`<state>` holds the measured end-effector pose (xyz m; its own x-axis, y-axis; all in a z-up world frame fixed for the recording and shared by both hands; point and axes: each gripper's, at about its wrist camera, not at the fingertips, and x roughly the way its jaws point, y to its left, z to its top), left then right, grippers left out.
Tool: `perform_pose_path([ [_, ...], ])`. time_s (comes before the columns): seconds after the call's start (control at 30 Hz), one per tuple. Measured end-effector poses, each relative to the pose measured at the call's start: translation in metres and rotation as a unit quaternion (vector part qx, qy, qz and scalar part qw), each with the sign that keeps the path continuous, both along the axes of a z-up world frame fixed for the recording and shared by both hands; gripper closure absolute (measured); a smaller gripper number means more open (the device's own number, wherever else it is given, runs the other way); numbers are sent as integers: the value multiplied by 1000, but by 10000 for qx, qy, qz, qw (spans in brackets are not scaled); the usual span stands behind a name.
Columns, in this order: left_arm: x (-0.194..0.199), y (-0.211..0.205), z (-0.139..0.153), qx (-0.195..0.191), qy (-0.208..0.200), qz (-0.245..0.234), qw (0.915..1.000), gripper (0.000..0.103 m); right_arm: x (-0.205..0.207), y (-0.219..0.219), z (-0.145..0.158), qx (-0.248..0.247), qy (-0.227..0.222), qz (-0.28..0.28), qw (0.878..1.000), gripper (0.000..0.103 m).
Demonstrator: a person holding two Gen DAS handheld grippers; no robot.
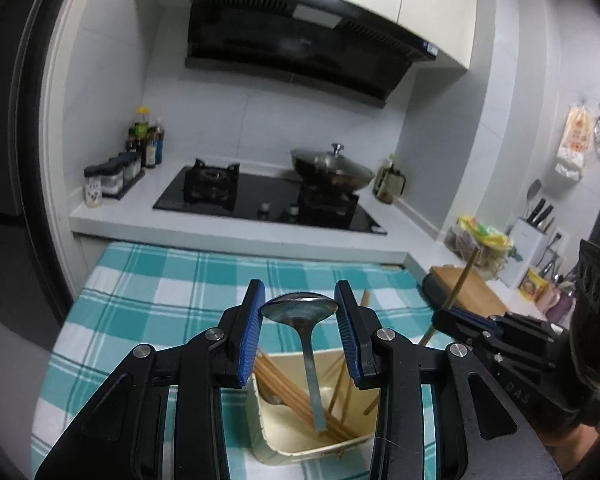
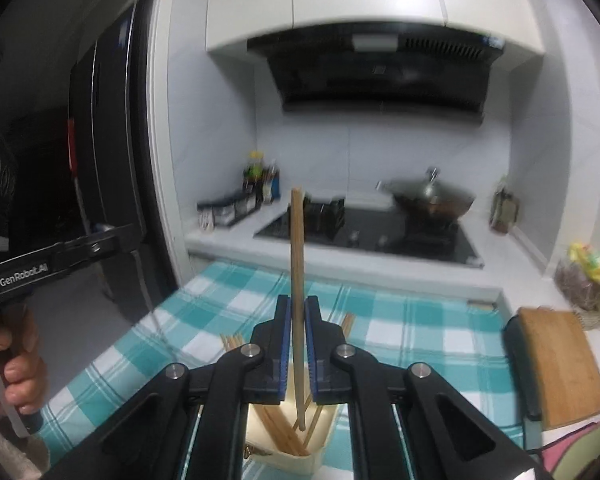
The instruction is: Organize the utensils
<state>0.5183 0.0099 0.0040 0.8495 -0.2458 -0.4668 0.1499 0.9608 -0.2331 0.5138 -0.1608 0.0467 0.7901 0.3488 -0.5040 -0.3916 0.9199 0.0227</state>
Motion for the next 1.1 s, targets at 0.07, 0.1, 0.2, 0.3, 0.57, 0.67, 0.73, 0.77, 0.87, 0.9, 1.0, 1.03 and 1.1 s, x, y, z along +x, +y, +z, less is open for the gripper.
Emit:
perform_pose_path([
  [0.07,19,-2,-31,35,379,21,9993,67,20,8,-26,-109,320,51,9994,96],
  [0.1,25,-3,-43,45,525,22,9986,67,29,11,-38,-161,458,38,9988,96],
  [0.2,40,-5,-75,59,950,-16,9955,67,50,18,-73,-260,880,63,9958,96],
  [0.3,46,-7,-92,98,1271,-36,9918,66,67,19,-99,-151,1258,94,9919,94],
  [0.57,-28,14,-59,725,588,300,9952,10,32,-17,-90,469,1058,-346,9927,59],
  [0.67,-83,9,-44,1324,149,719,9885,0,-16,-28,-67,462,587,-449,9962,33],
  [0.73,-114,0,-39,1654,62,892,9822,0,-51,-30,-54,365,313,-525,9975,18],
  [0.77,-125,-3,-38,1750,92,913,9803,0,-69,-30,-49,329,179,-573,9977,15],
  [0.87,-165,-17,-39,1826,185,688,9806,0,-118,-29,-38,318,-78,-664,9973,12],
  [0.9,-178,-20,-39,1793,163,726,9810,0,-136,-28,-38,327,-110,-690,9970,12],
  [1.0,-215,-29,-41,1873,-84,983,9773,0,-178,-26,-39,308,-179,-717,9968,10],
  [1.03,-224,-31,-42,1915,-92,1012,9762,0,-190,-24,-39,303,-195,-704,9969,9],
  [1.1,-237,-33,-44,1890,-53,920,9776,0,-211,-24,-43,351,-127,-690,9969,9],
])
